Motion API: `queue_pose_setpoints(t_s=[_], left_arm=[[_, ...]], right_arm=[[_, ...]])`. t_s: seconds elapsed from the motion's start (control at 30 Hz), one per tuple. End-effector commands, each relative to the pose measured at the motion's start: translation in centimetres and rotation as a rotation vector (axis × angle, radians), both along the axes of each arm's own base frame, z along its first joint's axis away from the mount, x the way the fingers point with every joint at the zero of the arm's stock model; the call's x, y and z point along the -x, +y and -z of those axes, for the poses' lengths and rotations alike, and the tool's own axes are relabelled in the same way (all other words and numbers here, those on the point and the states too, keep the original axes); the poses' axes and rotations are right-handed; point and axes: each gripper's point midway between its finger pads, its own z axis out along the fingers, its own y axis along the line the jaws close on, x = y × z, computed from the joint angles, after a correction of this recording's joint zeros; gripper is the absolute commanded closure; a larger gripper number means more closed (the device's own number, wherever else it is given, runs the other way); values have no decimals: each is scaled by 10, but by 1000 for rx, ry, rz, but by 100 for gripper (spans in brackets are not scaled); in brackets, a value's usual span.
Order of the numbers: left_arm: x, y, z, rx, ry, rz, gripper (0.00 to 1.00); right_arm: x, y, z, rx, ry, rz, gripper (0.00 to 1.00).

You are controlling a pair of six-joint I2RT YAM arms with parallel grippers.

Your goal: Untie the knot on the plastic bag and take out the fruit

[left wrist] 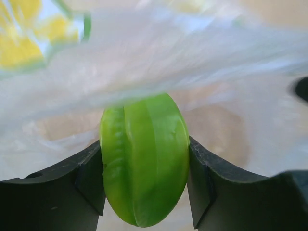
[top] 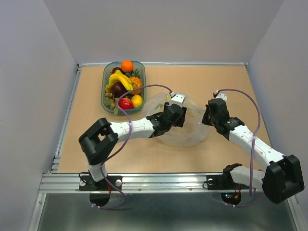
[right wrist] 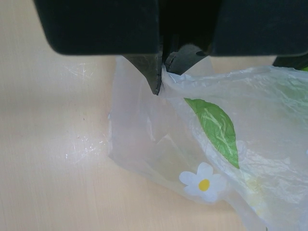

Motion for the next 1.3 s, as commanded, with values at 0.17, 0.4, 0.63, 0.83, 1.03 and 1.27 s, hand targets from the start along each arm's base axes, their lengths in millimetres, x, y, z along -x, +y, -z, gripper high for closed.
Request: queue_pose_setpoints(t_s=[0.17,0.4,0.63,0.83,1.03,1.27], left_arm=[[39,-23,-140,244,-208,366,76],[-16,61,-220,344,-331,97,75],[-100,163,-222,231,-368,-315,71],[-160,193,-193,39,-352,-457,66],[-208,208,-163,-150,-328,-494,60],[-261,225,-142,-219,-332,-536,55]], right_arm=[[-5,-4,-2,12,-42,21,99],[-4,-11,-4,27,-57,57,100],[-5,-12,-4,26,-59,66,99],[-3,-12,-4,25,-59,61,99],[-4,-9,-3,19,-55,45,99],[-3,-9,-3,22,-53,42,99]])
